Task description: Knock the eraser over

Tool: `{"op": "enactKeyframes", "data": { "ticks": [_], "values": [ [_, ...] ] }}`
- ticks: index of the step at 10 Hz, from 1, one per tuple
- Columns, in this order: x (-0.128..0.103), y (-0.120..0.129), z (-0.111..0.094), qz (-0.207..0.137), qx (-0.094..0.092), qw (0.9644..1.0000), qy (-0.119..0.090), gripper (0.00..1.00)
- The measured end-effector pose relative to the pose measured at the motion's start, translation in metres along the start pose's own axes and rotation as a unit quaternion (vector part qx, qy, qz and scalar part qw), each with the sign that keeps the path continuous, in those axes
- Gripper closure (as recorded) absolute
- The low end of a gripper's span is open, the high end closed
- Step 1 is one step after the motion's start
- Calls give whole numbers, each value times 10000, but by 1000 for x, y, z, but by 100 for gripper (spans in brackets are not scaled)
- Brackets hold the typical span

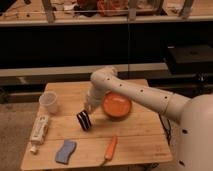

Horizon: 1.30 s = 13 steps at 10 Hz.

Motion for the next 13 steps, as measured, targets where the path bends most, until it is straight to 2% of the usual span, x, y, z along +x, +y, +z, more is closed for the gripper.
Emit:
{"op": "enactKeyframes", "data": {
  "ticks": [13],
  "values": [
    [-12,-3,-3,-283,-121,9990,-315,99]
  ]
}}
